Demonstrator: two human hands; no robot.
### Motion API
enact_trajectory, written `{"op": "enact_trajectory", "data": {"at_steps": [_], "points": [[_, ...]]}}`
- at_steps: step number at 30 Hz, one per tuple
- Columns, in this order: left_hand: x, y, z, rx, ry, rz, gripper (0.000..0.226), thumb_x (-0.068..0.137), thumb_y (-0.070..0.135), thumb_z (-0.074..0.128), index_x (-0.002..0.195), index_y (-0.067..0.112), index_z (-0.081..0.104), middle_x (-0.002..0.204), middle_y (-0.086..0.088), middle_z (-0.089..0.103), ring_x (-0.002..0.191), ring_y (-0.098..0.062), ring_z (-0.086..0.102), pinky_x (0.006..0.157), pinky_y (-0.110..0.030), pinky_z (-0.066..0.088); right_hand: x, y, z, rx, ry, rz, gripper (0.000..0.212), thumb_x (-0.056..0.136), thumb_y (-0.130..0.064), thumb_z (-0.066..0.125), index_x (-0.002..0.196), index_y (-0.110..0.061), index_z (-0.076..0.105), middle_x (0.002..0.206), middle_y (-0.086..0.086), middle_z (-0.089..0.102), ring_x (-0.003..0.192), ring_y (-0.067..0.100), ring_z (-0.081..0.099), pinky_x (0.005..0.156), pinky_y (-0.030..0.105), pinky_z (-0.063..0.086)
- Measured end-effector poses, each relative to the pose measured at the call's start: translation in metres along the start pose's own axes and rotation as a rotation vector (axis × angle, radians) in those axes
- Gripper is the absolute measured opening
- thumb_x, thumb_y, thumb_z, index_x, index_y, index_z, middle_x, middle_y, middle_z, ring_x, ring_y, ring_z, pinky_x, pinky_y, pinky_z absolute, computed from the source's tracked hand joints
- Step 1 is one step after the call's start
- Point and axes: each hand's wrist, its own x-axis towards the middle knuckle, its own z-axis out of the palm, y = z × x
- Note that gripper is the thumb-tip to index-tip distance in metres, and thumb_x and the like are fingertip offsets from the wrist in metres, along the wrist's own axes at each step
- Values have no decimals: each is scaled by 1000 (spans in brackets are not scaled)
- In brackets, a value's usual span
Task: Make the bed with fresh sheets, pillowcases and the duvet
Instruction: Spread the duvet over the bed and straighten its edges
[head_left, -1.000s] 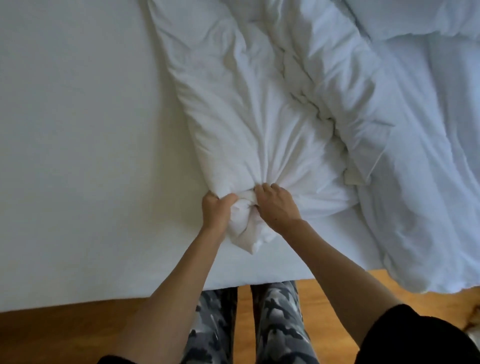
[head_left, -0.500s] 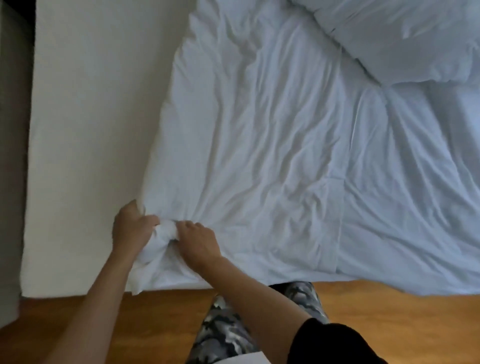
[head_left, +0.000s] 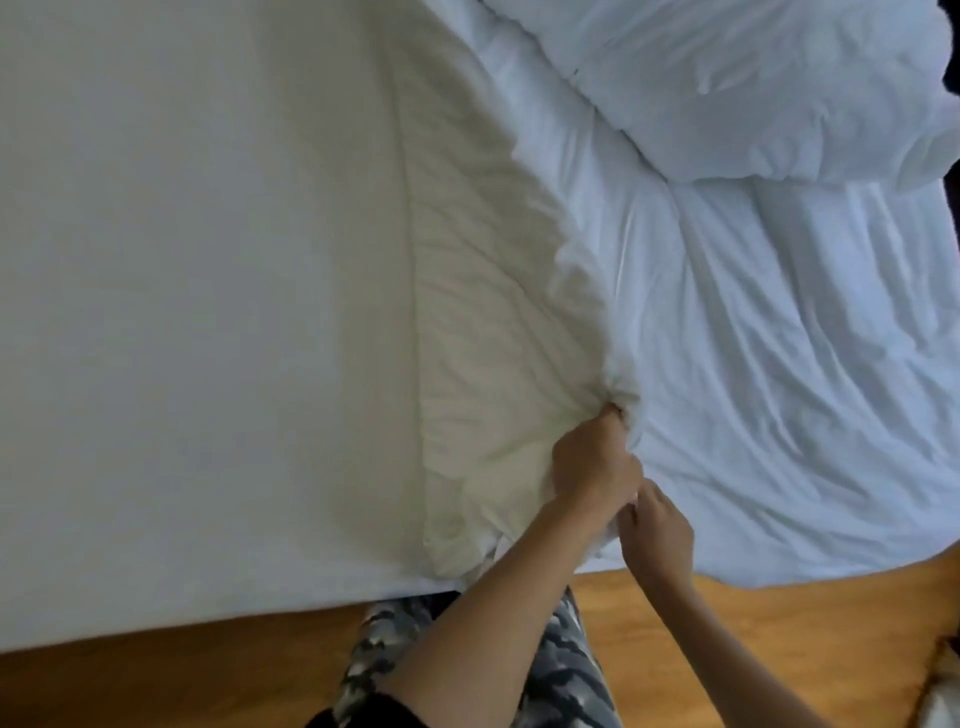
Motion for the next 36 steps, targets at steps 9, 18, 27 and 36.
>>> {"op": "enact_trajectory", "data": {"at_steps": [9, 18, 27, 36], "points": [[-22, -174, -82, -19, 406, -493, 18, 75, 9, 64, 91, 11, 57, 93, -19, 66, 86, -39, 62, 71, -39, 49, 16, -32, 59, 39, -254, -360, 65, 92, -62, 29, 128, -12, 51, 126, 4, 56, 115, 25, 52, 82, 35, 48], [-66, -293, -110, 237, 743, -793, 65, 77, -2, 62, 137, -1, 37, 136, -31, 41, 122, -48, 41, 99, -57, 40, 50, -22, 112, 102, -104, 392, 86, 87, -42, 63, 148, -1, 17, 151, 21, 27, 140, 33, 25, 114, 40, 24], [-3, -217, 39, 380, -4, -79, 69, 88, 12, 49, 150, 13, 19, 153, -12, 26, 137, -28, 29, 109, -36, 31, 52, -61, 147, 402, -313, 393, 78, 82, -38, 70, 140, -6, 29, 124, 14, 59, 113, 35, 57, 89, 37, 46], [-23, -207, 16, 451, -40, -125, 102, 86, 57, 56, 152, 13, -9, 160, -13, 8, 147, -27, 13, 117, -38, 16, 39, -133, 115, 585, -464, 319, 23, 87, -14, 49, 66, -11, 39, 63, 1, 43, 60, 19, 45, 57, 29, 38]]}}
